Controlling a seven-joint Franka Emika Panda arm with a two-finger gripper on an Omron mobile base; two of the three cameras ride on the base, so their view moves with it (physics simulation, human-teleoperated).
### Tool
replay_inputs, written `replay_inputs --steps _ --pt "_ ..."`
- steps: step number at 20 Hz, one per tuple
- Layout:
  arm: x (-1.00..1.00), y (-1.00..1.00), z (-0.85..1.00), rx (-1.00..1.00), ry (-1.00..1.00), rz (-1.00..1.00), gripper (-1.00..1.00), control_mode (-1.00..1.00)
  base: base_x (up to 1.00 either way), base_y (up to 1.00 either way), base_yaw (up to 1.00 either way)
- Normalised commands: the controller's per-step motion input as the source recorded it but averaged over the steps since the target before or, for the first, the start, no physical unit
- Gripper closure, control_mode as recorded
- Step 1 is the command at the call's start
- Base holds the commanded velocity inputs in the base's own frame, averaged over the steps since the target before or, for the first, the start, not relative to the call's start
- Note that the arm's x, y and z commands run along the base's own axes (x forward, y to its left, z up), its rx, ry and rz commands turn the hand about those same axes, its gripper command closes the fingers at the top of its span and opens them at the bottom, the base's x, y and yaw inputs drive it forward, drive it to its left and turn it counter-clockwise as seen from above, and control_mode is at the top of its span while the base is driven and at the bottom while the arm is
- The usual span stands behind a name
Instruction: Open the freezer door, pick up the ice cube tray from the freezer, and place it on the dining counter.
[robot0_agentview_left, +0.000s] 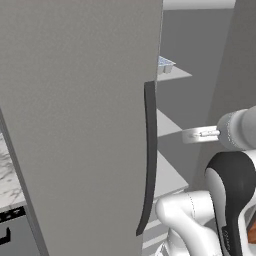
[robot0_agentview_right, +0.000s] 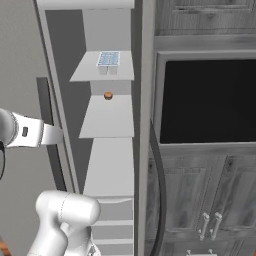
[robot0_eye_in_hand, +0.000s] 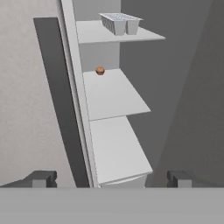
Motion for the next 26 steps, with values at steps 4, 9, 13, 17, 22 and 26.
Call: replay_inputs --steps 4,9,13,17,22,26 --pt "0.0 0.0 0.0 0.0 0.0 0.0 -1.0 1.0 0.0 0.0 0.0" --pt "-0.02 -0.02 0.0 0.01 0.0 0.0 -1.0 -1.0 0.0 0.0 0.0" --pt "0.0 -0.31 0.02 0.13 0.0 -0.03 -1.0 -1.0 0.0 0.0 0.0" --pt "0.0 -0.29 0.15 0.18 0.0 -0.13 -1.0 -1.0 0.0 0.0 0.0" --pt "0.0 -0.18 0.06 0.18 0.0 -0.17 -1.0 -1.0 0.0 0.0 0.0" --pt "0.0 -0.08 0.03 0.18 0.0 -0.2 -1.0 -1.0 0.0 0.0 0.0"
